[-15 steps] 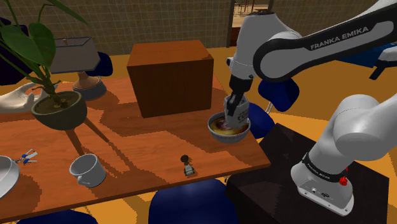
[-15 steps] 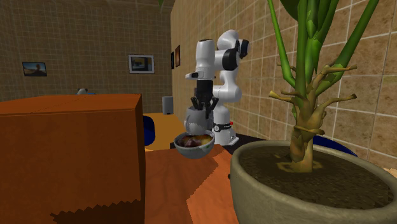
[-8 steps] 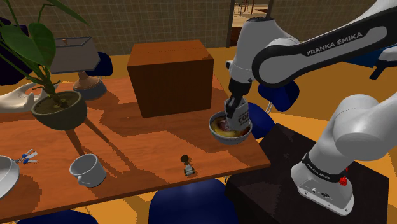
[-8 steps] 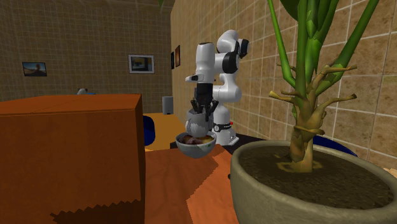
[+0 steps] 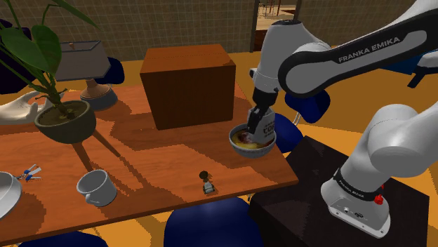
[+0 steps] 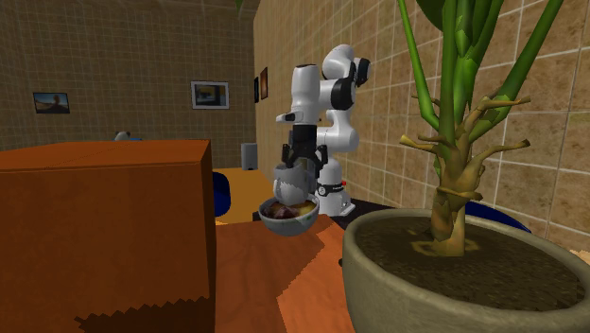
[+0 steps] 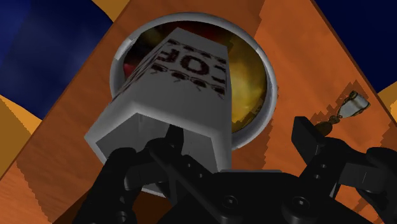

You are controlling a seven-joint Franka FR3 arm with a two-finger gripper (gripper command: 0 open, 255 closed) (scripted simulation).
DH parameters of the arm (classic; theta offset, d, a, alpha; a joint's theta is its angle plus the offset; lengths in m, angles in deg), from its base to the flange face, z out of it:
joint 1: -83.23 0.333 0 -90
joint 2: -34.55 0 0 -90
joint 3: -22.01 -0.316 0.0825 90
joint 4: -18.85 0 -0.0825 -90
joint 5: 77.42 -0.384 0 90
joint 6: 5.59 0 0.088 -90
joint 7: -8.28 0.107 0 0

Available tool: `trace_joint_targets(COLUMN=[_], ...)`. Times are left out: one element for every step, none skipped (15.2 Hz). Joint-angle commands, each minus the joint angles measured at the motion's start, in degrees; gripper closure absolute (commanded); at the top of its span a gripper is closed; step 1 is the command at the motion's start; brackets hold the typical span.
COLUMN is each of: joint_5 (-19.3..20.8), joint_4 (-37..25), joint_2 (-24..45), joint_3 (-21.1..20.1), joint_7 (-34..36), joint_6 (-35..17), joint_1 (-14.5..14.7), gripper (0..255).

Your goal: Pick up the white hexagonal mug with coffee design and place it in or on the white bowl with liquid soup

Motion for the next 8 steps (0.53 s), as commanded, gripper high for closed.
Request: trace_joint_targets(joint_5=[0.08,0.25,0.43,0.62,0.77,0.77,0.77,0.77], joint_4=[0.0,-1.14,-2.35,-3.64,-4.71,-4.71,-4.71,-4.71], joint_2=[0.18,-1.09,-2.23,-3.24,-3.95,-3.95,-3.96,-3.95], joint_3=[0.12,0.42,0.71,1.0,1.21,1.22,1.22,1.22], joint_7=[-0.18,-0.17,-0.16,-0.14,-0.13,-0.13,-0.13,-0.13], joint_6=[-0.14,2.27,4.62,6.92,8.7,8.7,8.7,8.7], joint_1=[-0.11,-0.13,-0.17,-0.21,-0.25,-0.24,-0.24,-0.24], gripper=[0,0,0,0,0,0,0,0])
